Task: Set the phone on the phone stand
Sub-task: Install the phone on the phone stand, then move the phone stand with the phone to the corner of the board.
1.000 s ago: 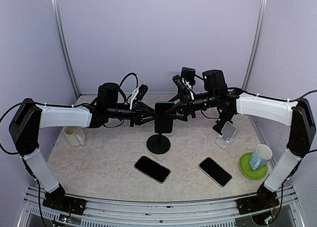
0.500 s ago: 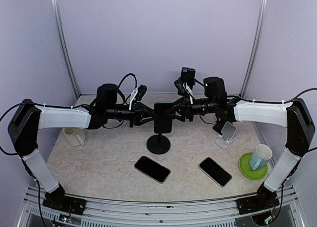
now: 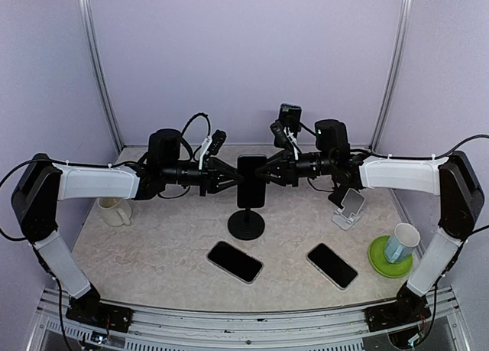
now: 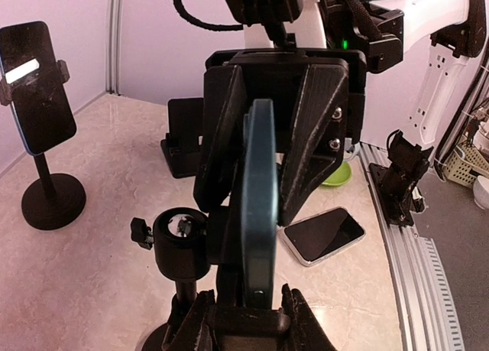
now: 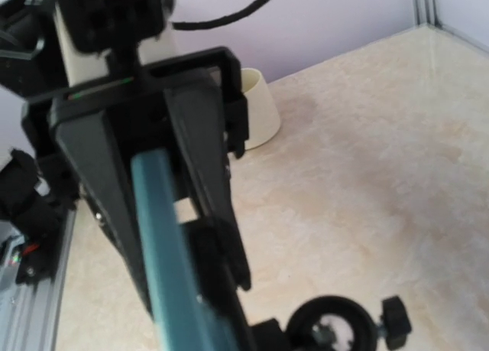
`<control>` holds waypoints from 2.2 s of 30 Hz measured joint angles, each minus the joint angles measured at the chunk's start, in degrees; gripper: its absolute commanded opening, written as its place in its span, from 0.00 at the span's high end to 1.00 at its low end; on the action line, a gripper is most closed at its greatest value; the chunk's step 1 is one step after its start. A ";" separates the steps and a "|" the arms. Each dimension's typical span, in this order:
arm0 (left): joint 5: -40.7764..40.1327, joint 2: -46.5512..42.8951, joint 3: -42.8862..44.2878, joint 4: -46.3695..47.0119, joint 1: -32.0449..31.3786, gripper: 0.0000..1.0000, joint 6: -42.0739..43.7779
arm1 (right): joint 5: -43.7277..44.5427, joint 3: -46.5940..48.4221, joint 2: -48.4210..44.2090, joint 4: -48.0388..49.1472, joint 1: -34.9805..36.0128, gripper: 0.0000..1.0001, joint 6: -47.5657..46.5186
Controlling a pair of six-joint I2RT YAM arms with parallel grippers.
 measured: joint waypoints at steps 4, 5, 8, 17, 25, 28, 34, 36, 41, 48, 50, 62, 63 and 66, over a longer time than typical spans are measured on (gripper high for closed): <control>0.04 -0.22 0.00 -0.79 -0.37 1.00 0.04 | -2.16 0.70 0.07 -1.20 -0.02 0.55 0.22; 0.04 -0.28 0.00 -0.92 -0.42 1.00 0.09 | -2.69 1.29 0.15 -2.03 -0.04 0.56 -0.11; 0.13 -0.50 -0.02 -1.42 -0.42 1.00 0.33 | -3.78 2.86 0.61 -4.50 -0.09 0.58 -1.03; 0.22 -1.40 -0.52 -2.69 -0.39 1.00 1.11 | -6.43 3.78 1.29 -7.08 -0.35 0.62 -2.80; 0.96 -1.97 -1.20 -3.13 -0.07 1.00 -0.24 | -8.98 3.87 2.34 -6.21 -0.70 0.62 -2.84; 1.46 -2.14 -1.68 -2.71 0.20 1.00 -1.18 | -9.46 3.85 2.45 -6.23 -0.70 0.61 -2.32; 2.05 -2.23 -2.54 -1.14 0.72 1.00 -3.19 | -9.70 3.74 2.80 -7.23 -0.70 0.58 -1.38; 2.14 -2.23 -2.58 -0.96 0.76 1.00 -3.61 | -9.84 3.74 2.80 -7.65 -0.70 0.59 -1.27; 2.64 -2.23 -2.69 -0.76 0.79 1.00 -4.09 | -10.03 3.74 2.80 -8.44 -0.72 0.64 -1.36; 2.99 -2.23 -2.73 -0.70 0.92 1.00 -4.09 | -11.32 3.74 2.93 -9.75 -0.83 0.42 -1.75; 2.95 -2.23 -2.71 -0.59 1.25 1.00 -4.11 | -11.65 3.72 2.93 -10.91 -0.81 0.34 -2.51; 3.87 0.37 3.85 -4.81 5.27 1.00 -3.50 | -7.91 -1.25 -8.04 -14.64 -5.62 0.14 -2.69; 4.04 0.96 4.57 -4.98 5.88 1.00 -3.50 | -7.28 -2.14 -9.97 -14.49 -6.32 0.13 -2.12; 4.15 3.52 8.04 -5.44 8.02 1.00 -3.37 | -5.20 -4.52 -15.04 -14.10 -7.63 0.13 -0.98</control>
